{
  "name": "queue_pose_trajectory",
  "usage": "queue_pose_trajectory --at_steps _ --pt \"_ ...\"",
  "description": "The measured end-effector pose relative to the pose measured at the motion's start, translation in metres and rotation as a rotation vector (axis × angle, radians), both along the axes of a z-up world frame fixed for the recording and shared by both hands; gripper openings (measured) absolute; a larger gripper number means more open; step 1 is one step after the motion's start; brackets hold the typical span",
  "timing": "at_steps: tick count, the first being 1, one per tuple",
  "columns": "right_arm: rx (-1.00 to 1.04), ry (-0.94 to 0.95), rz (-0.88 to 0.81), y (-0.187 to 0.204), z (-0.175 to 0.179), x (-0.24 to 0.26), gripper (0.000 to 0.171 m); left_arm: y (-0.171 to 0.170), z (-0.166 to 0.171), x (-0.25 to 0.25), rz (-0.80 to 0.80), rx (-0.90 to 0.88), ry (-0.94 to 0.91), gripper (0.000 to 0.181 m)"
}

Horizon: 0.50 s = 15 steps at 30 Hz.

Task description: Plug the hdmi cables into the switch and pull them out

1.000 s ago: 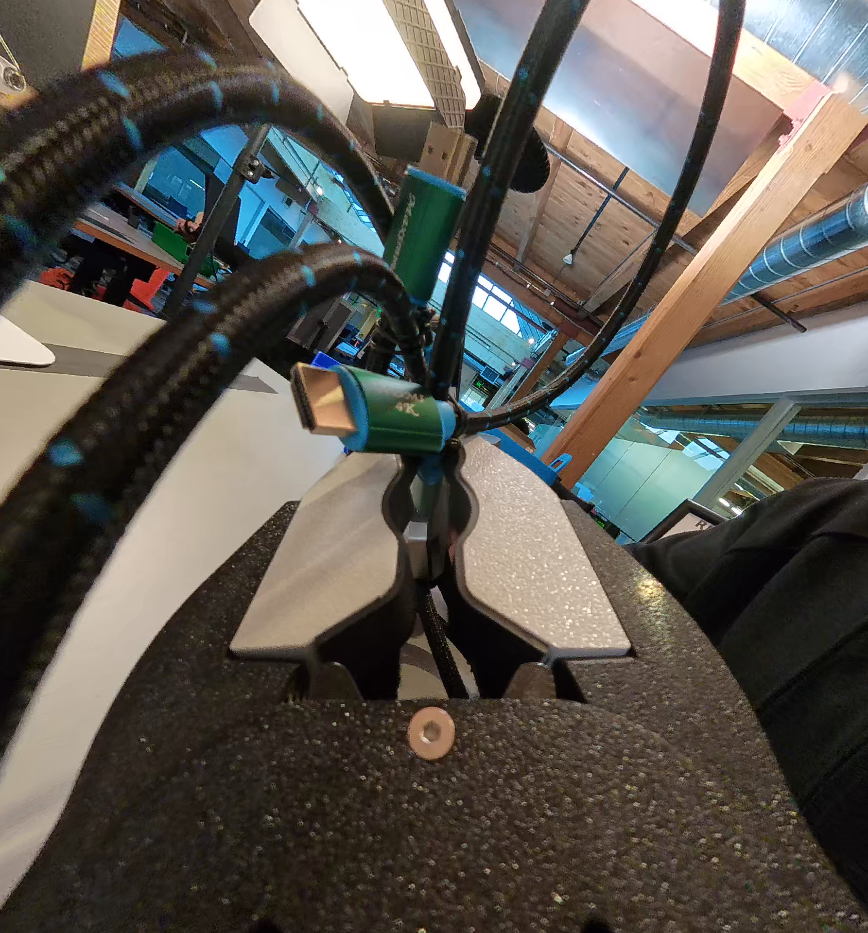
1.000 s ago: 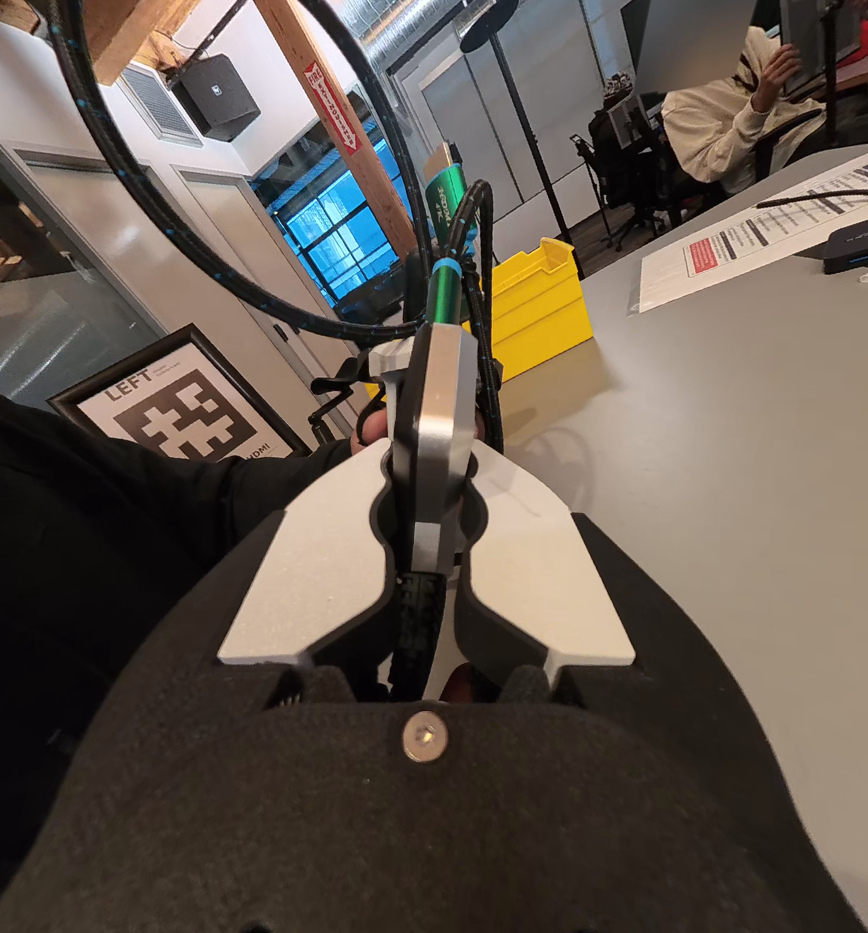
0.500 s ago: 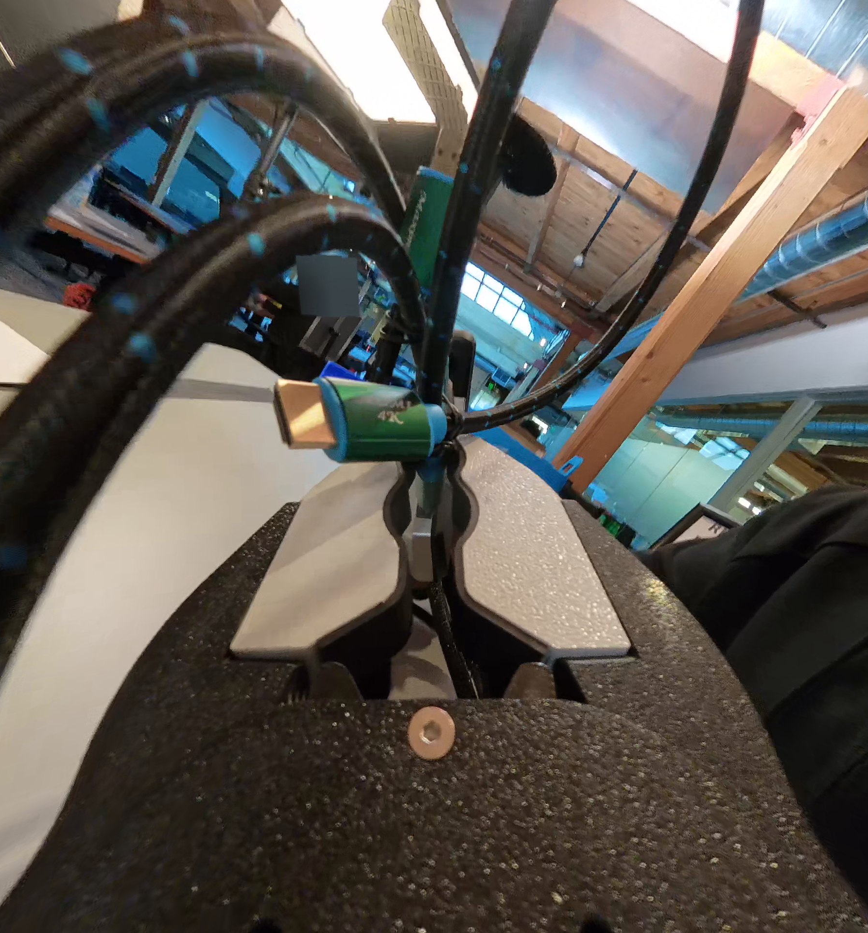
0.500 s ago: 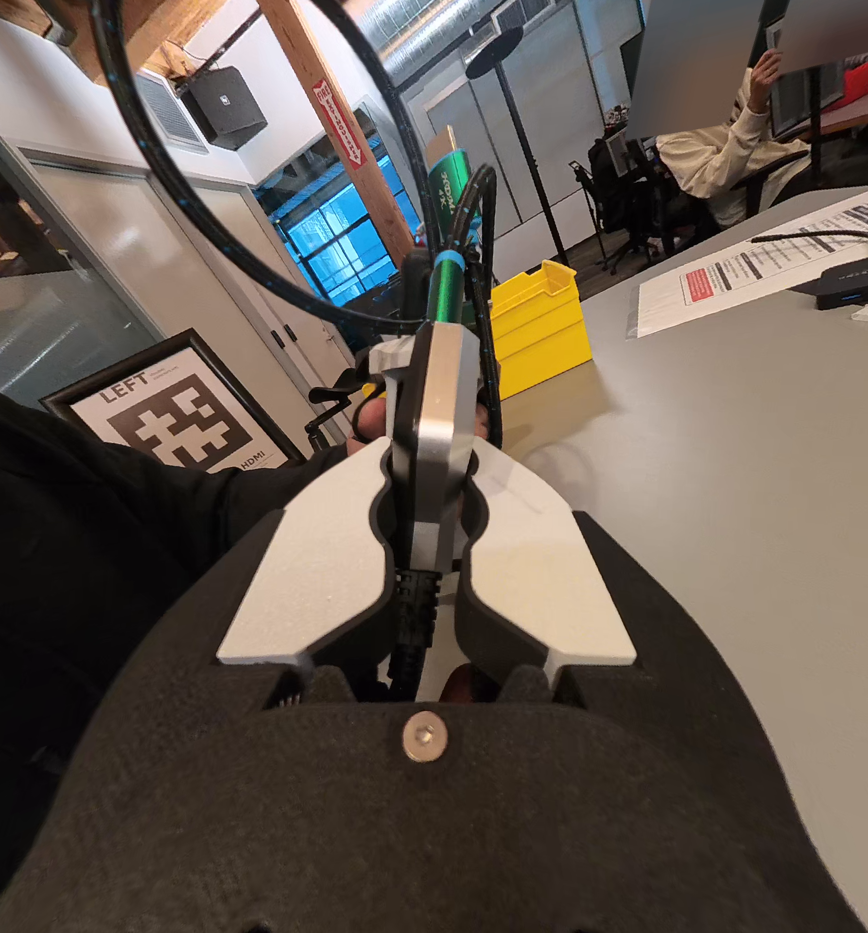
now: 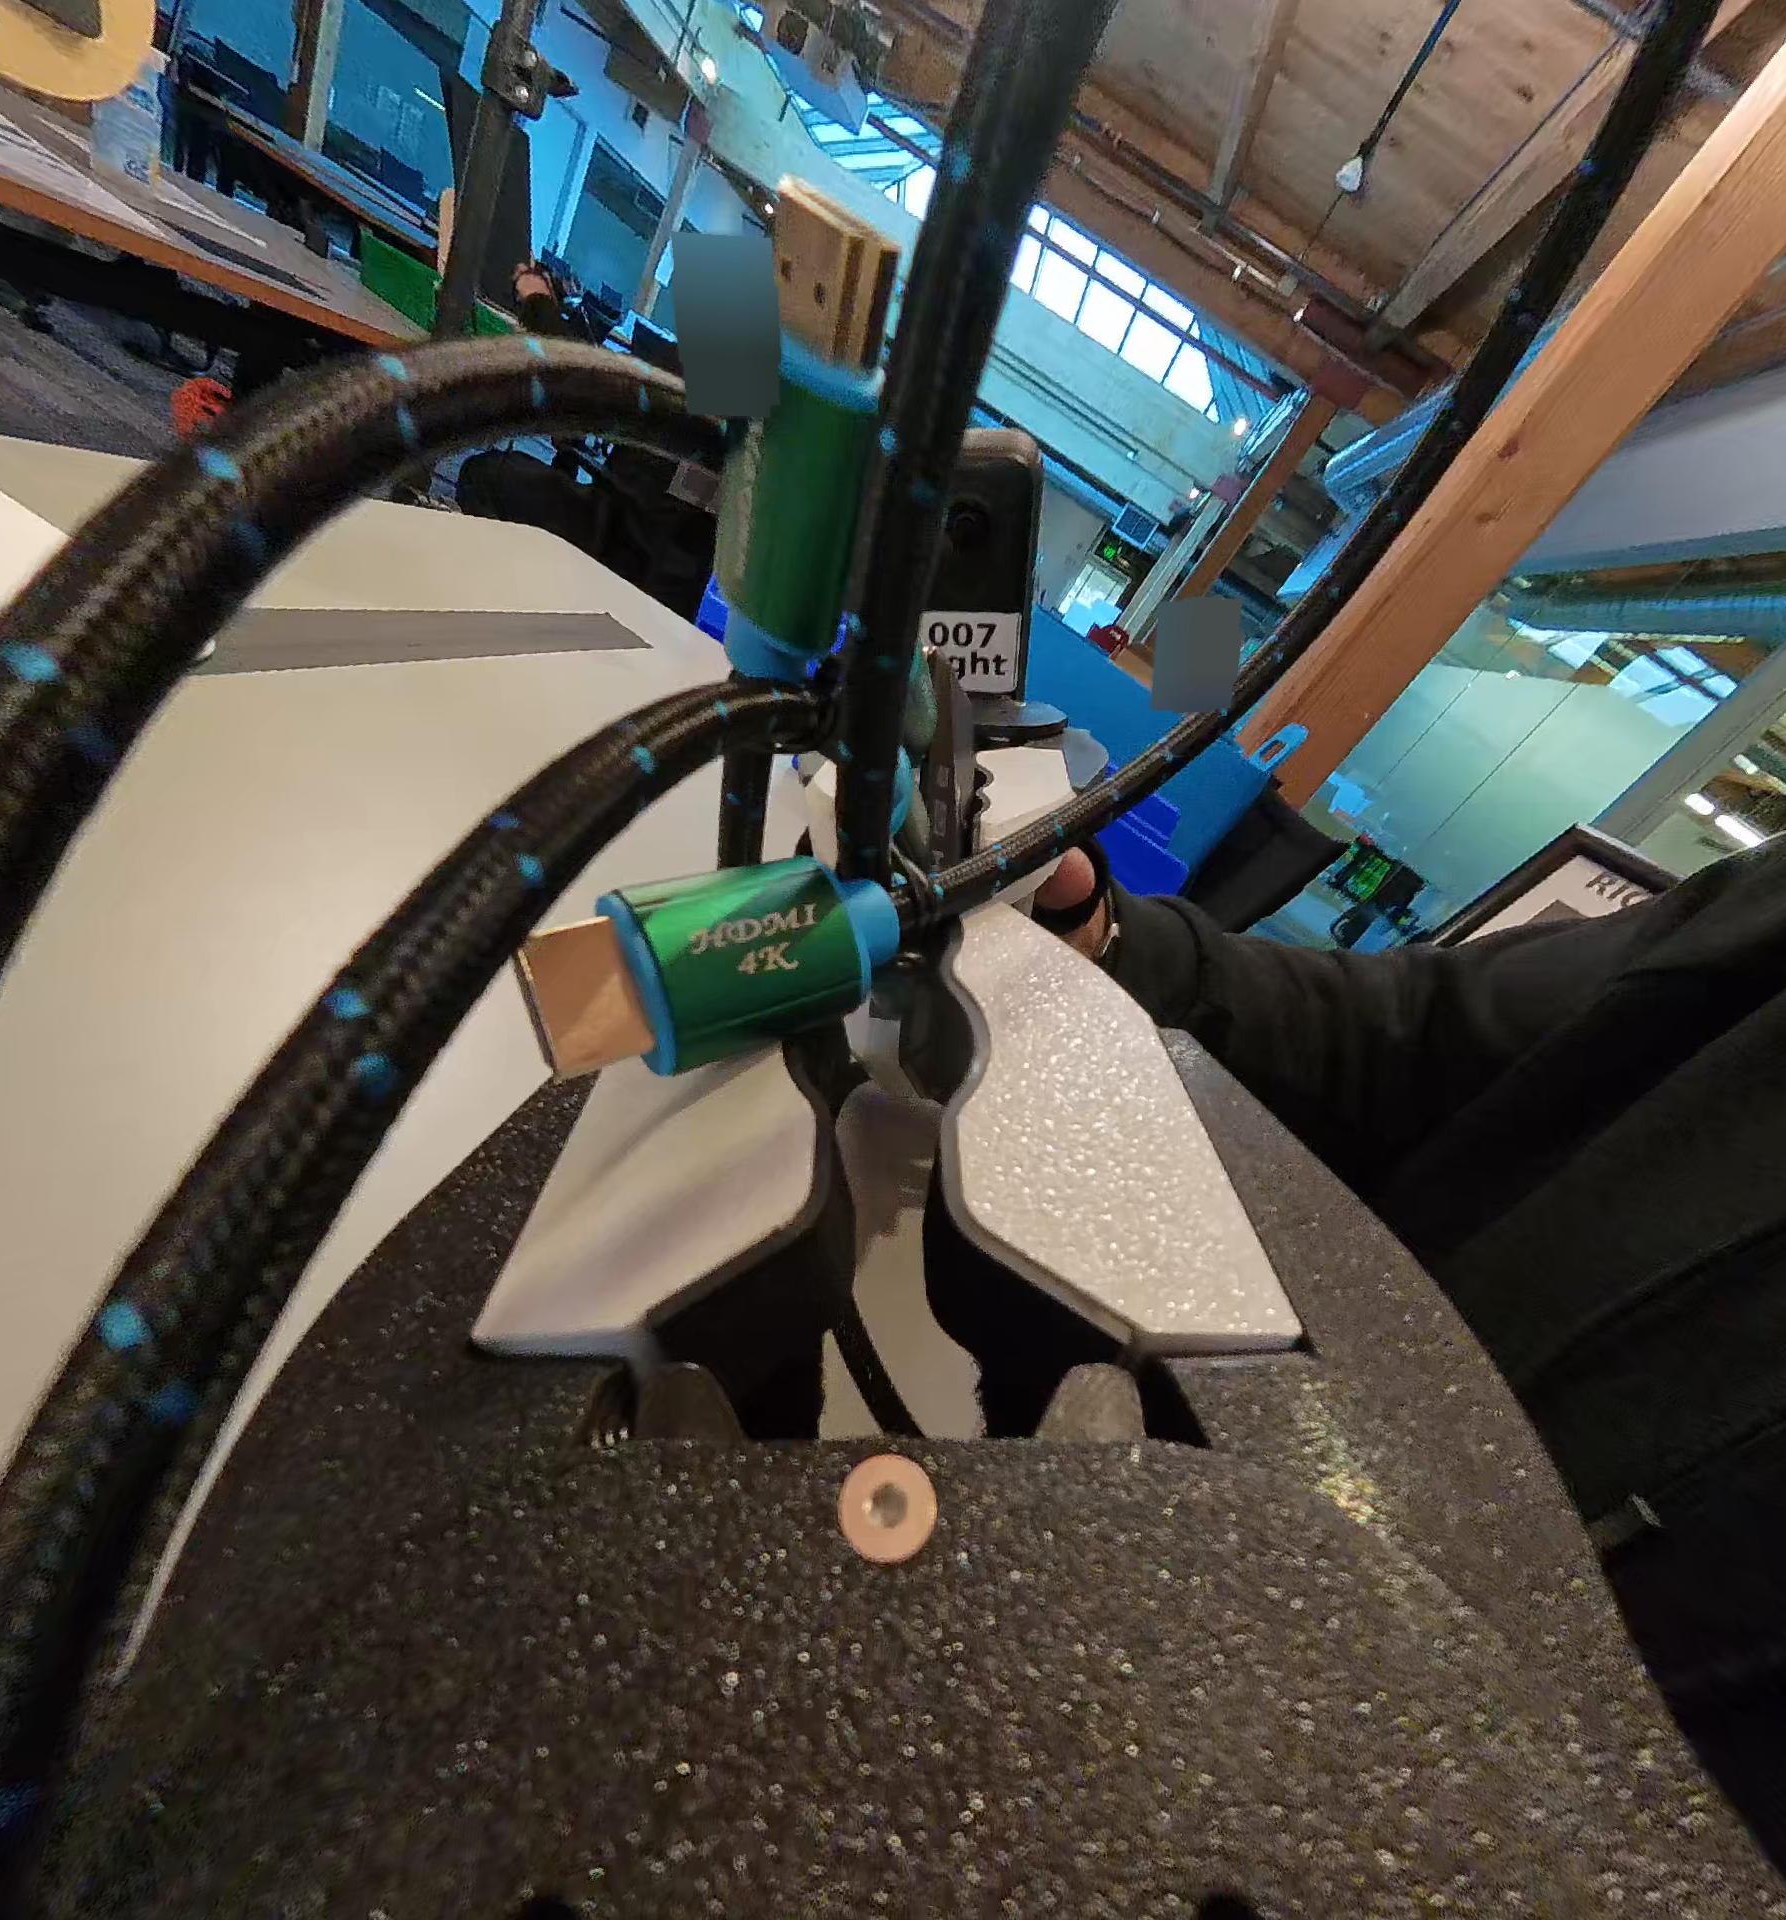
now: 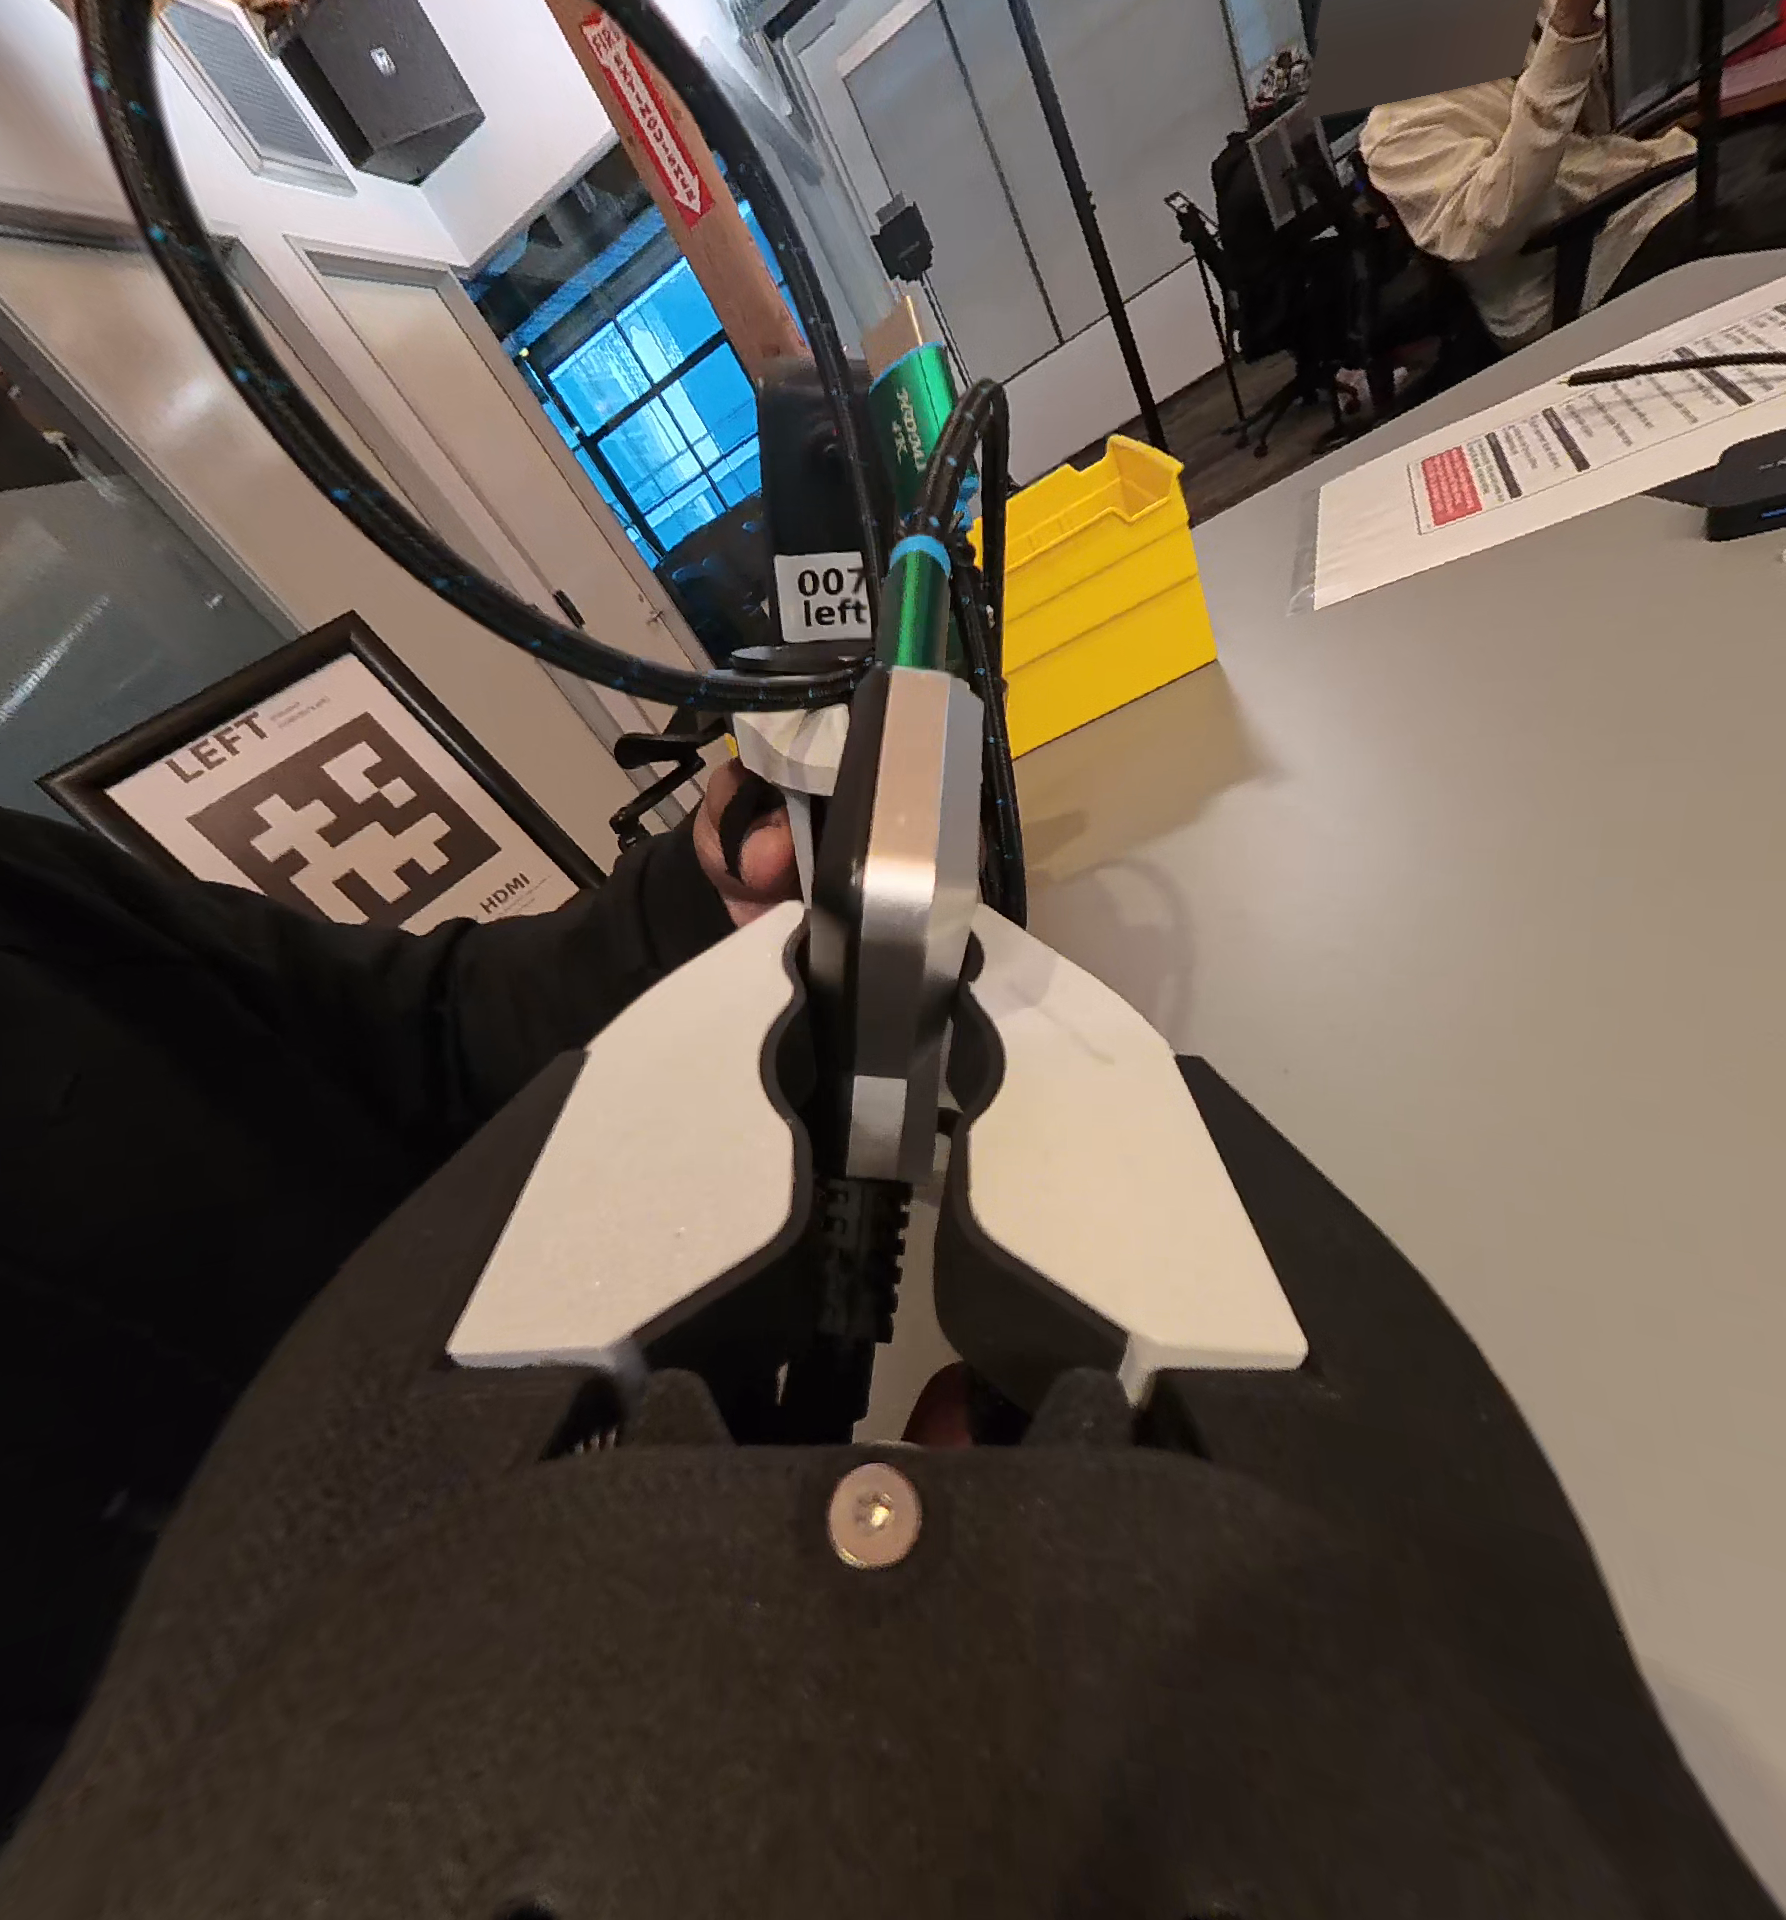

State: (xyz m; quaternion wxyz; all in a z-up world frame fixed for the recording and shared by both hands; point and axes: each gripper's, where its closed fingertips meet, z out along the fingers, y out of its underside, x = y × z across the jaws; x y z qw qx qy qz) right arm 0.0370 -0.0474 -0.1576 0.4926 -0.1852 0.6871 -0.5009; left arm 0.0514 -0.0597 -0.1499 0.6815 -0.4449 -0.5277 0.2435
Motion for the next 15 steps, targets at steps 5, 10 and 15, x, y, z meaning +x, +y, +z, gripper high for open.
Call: queue_pose_trajectory --at_steps 5,10,15 --pt "0.012 0.012 -0.010 -0.002 -0.002 -0.003 0.021 -0.003 -0.001 -0.004 0.012 0.065 0.020 0.012" --pt "0.059 0.091 0.032 0.005 -0.003 -0.008 0.023 0.000 0.003 -0.008 0.001 0.148 0.098 0.011" --pt "0.105 0.165 0.014 0.008 -0.007 -0.012 0.028 -0.003 0.011 -0.012 0.015 0.366 0.190 0.011"
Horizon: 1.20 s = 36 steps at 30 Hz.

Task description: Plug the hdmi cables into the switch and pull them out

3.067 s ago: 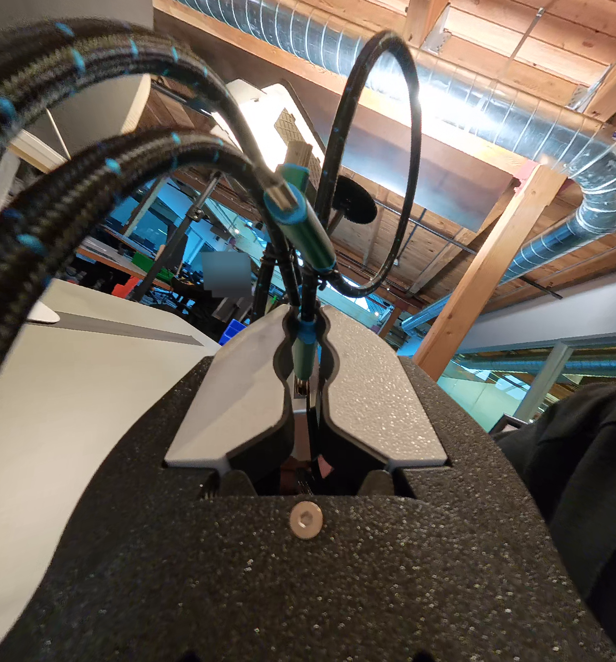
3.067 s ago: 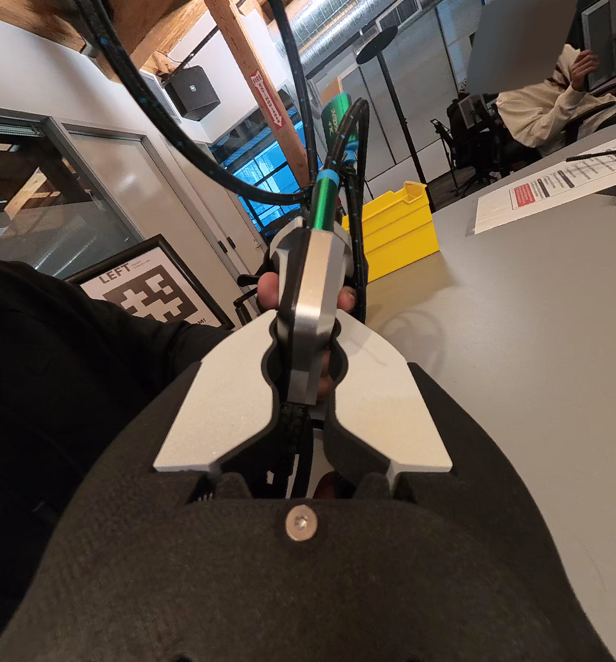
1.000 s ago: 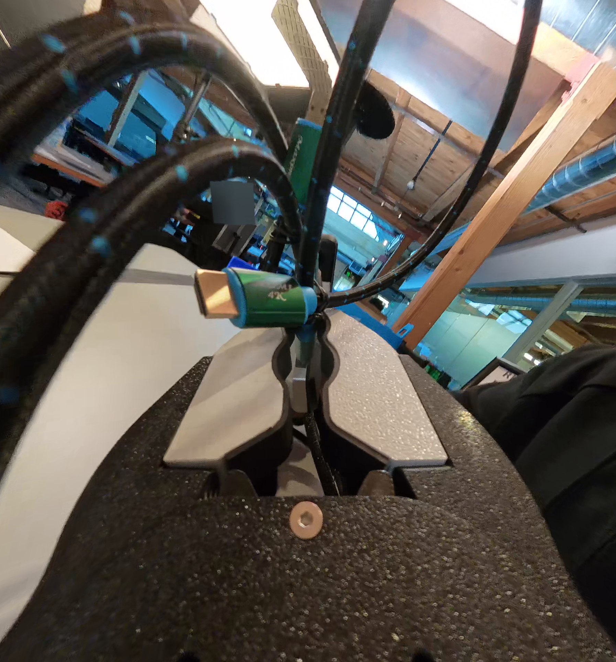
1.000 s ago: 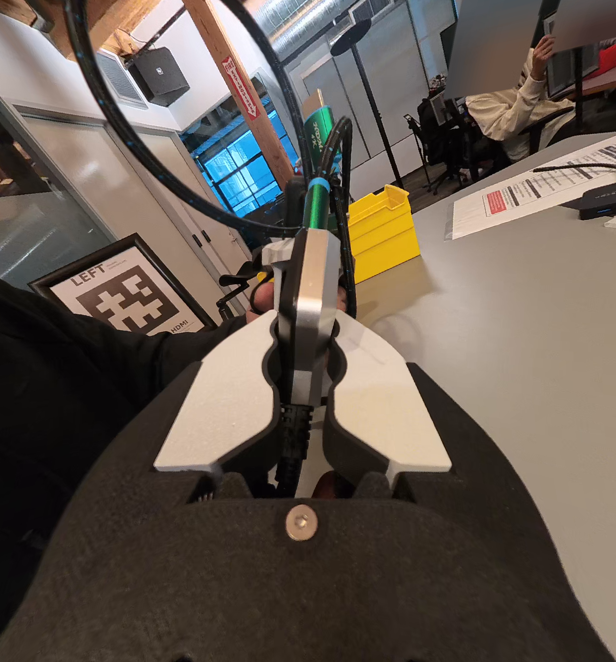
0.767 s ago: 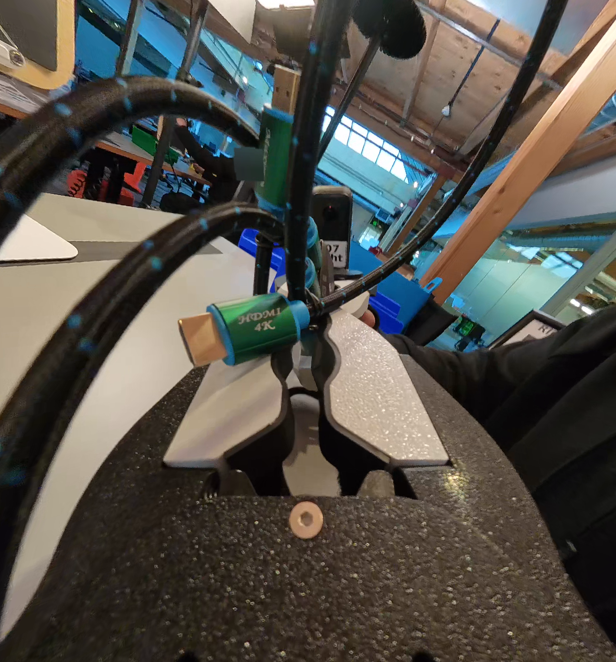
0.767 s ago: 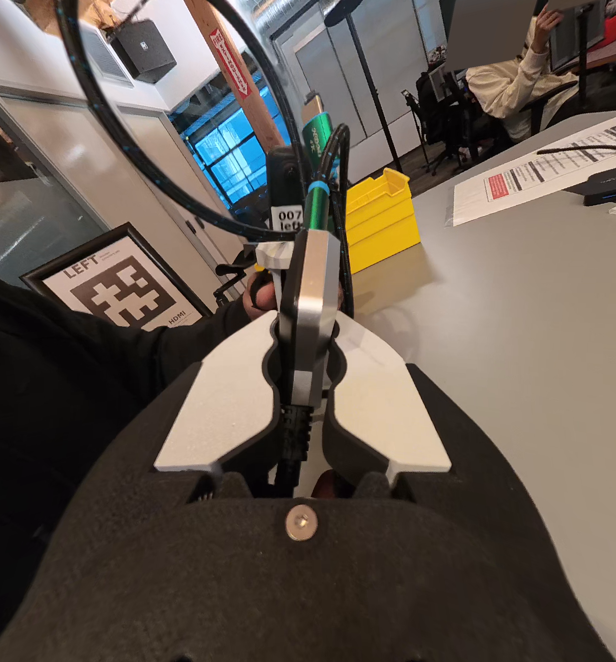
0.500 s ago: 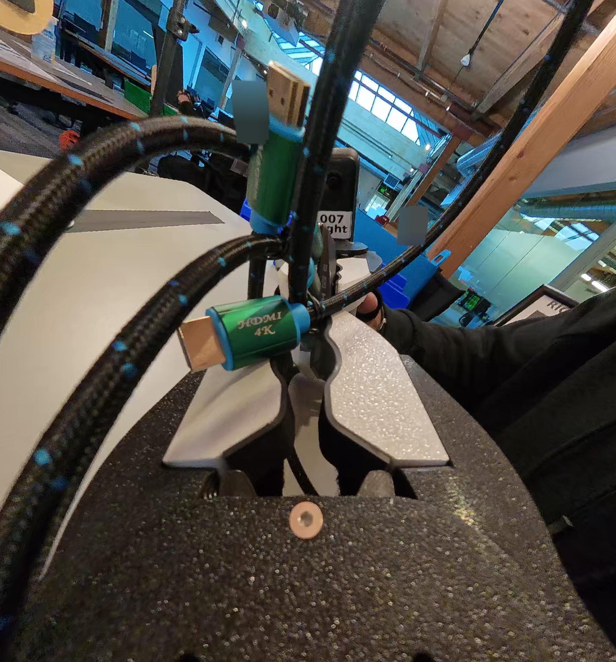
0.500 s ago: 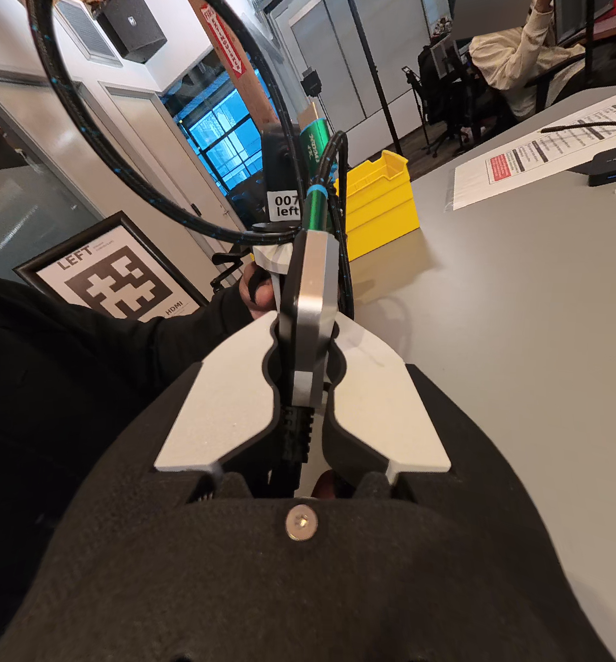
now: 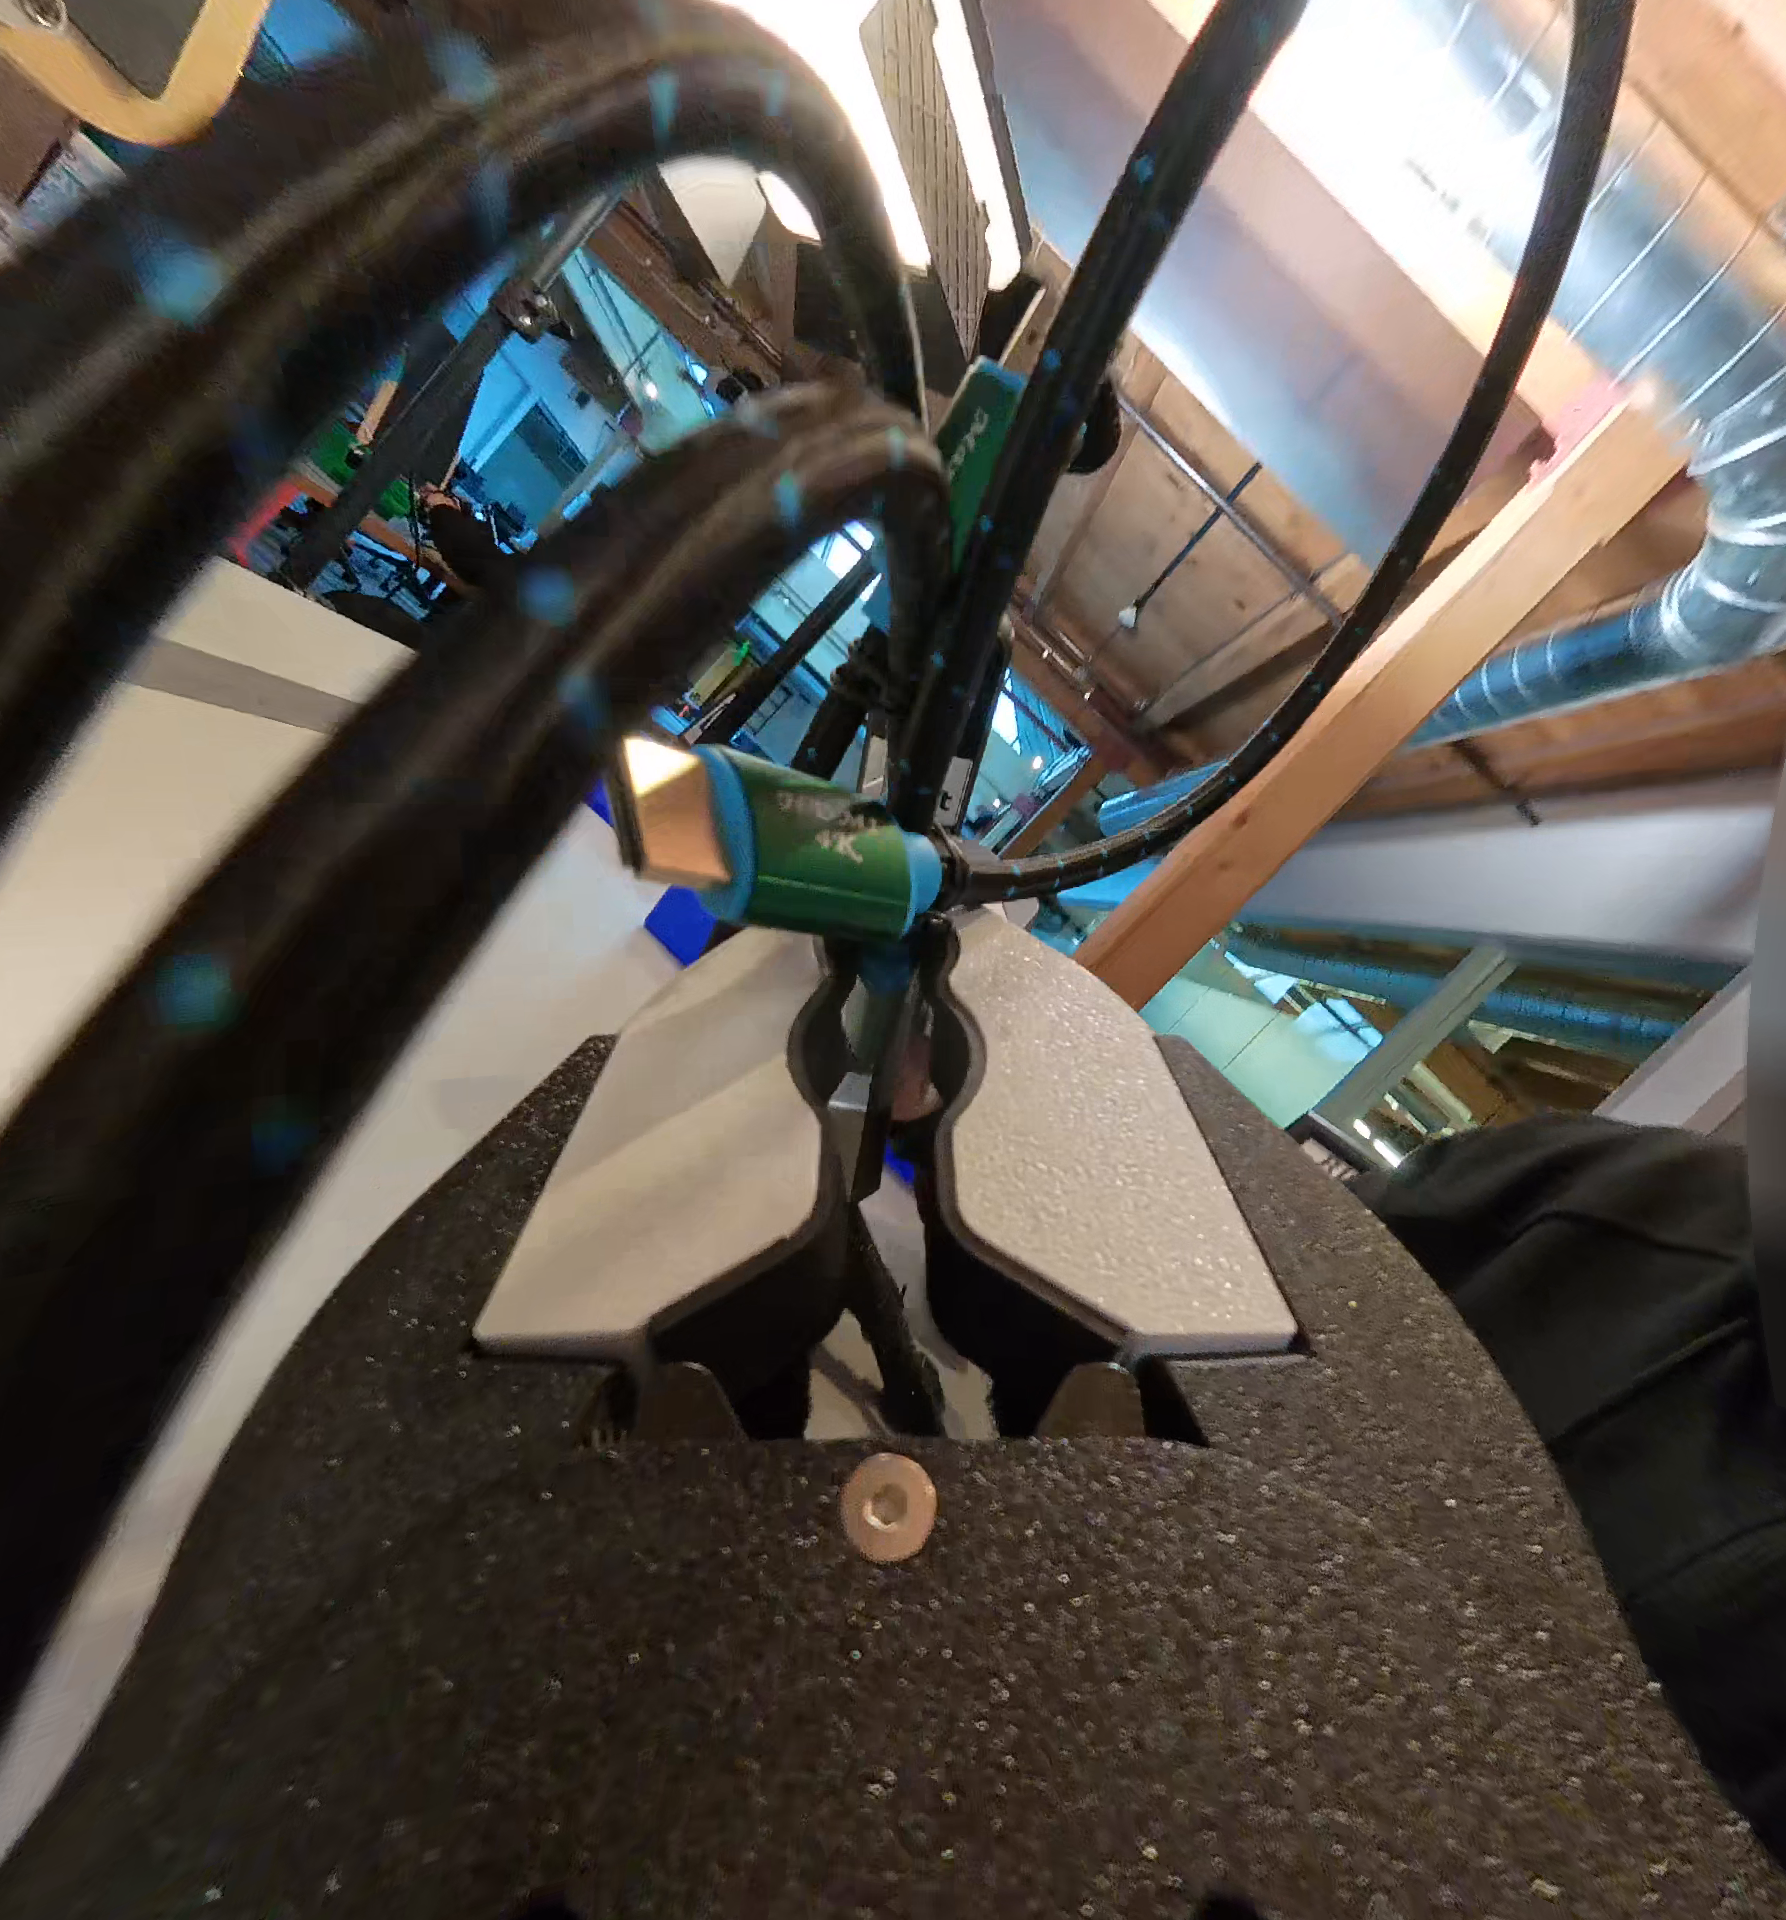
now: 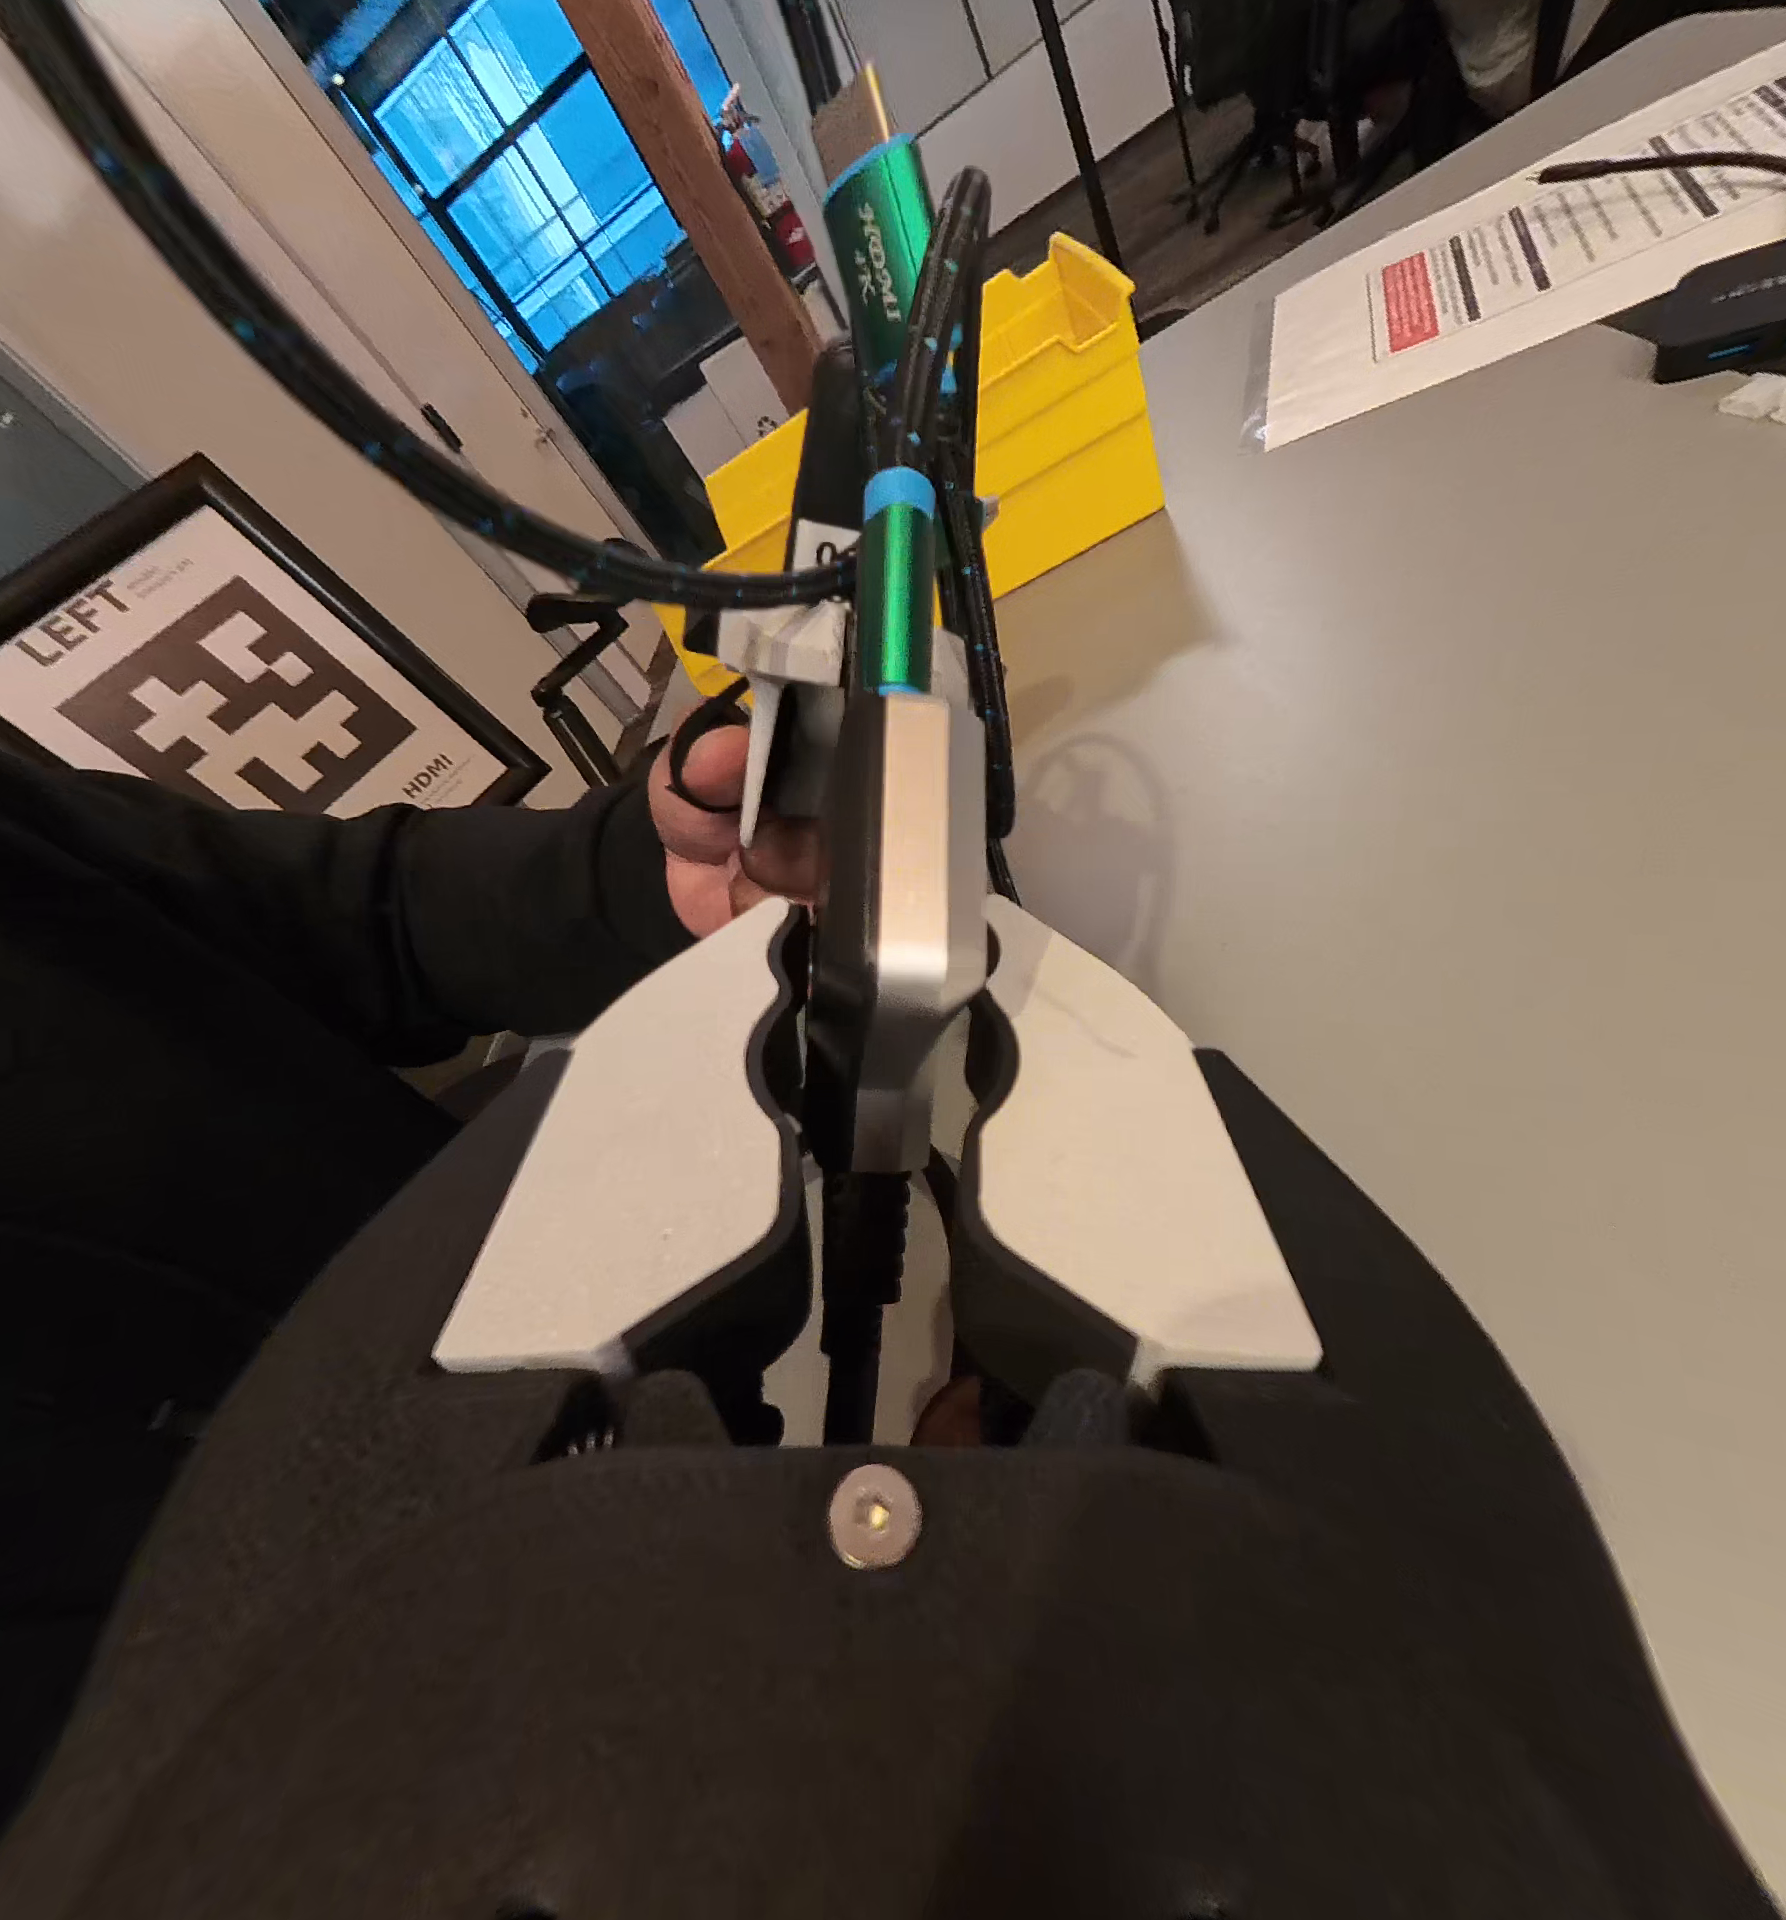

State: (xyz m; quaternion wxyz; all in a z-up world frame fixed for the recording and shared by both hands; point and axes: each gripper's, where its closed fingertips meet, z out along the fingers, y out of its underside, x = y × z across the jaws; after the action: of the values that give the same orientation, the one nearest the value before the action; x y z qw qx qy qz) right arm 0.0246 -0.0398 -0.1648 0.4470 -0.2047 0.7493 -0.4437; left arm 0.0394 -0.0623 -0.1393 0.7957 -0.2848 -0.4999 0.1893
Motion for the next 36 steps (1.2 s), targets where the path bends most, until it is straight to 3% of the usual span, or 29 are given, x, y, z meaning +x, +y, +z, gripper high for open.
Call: queue_pose_trajectory --at_steps 4,9,18,36 --pt "0.067 0.080 -0.031 -0.002 -0.017 -0.005 0.031 -0.005 0.017 0.010 0.002 0.051 0.077 0.012" --pt "0.093 0.070 -0.044 -0.005 -0.031 -0.003 0.021 -0.008 0.003 0.006 0.055 -0.084 -0.055 0.011" --pt "-0.041 -0.143 -0.052 -0.005 0.002 -0.022 0.020 -0.008 -0.019 -0.006 0.129 -0.235 -0.159 0.011" --pt "-0.100 -0.162 -0.082 -0.007 0.011 -0.021 0.020 0.000 -0.017 -0.009 0.147 -0.305 -0.117 0.012"
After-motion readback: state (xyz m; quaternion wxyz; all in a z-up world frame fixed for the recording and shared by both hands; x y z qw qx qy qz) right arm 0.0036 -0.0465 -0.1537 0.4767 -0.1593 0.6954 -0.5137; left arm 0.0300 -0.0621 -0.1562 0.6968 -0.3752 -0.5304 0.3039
